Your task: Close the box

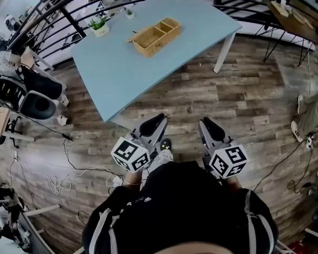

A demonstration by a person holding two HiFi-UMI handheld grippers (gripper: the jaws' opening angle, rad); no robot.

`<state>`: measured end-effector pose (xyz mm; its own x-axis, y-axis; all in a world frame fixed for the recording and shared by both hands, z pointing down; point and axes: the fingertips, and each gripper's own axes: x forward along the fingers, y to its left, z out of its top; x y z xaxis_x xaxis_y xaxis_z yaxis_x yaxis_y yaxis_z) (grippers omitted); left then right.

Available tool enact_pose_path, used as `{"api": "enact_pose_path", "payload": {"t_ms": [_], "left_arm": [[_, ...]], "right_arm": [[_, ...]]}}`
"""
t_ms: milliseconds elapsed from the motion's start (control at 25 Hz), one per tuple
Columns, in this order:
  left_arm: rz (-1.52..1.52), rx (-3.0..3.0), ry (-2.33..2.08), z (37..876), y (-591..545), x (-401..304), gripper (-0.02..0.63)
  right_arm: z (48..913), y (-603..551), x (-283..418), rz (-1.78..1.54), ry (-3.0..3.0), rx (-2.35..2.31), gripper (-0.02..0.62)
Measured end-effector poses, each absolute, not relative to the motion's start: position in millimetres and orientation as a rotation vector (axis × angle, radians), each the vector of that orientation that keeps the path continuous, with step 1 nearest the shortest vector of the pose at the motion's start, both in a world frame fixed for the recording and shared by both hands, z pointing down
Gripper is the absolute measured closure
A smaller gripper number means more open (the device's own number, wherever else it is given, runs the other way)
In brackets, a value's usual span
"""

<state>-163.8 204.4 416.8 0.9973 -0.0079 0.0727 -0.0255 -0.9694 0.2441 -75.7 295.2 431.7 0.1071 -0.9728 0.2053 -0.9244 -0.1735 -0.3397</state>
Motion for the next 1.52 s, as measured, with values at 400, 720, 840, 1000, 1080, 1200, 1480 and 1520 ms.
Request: {"api": "enact_pose_path", "payload": {"t_ms": [400, 720, 840, 1000, 1080, 1200, 1480, 1520], "left_arm": [[0.077, 2.871, -0.025, 421, 124, -155, 0.577], [0.075, 2.853, -0.023, 423, 64, -161, 0.575], [0.069, 2.856, -0.013, 423, 46, -162, 0.565], [0.068, 2.854, 0.005, 425, 23, -162, 0.557], [0.064, 2.855, 0.005, 425, 14, -161, 0.557], [0.058, 2.851, 0.005, 425, 3, -158, 0.555], [0.091, 2.799, 0.013, 436, -16, -139, 0.555], [0.098, 2.798, 0.004, 437, -20, -136, 0.555]], "right_arm": [[429, 214, -69, -0.588, 1.969, -2.266, 0.520], [421, 152, -76, -0.567, 1.995, -2.276, 0.514], [420, 134, -76, -0.555, 1.986, -2.287, 0.514], [421, 113, -75, -0.548, 1.967, -2.305, 0.512], [420, 105, -73, -0.547, 1.959, -2.314, 0.511], [421, 97, -68, -0.552, 1.949, -2.324, 0.509], [425, 75, -47, -0.575, 1.955, -2.317, 0.502], [426, 71, -43, -0.578, 1.961, -2.310, 0.500]]}}
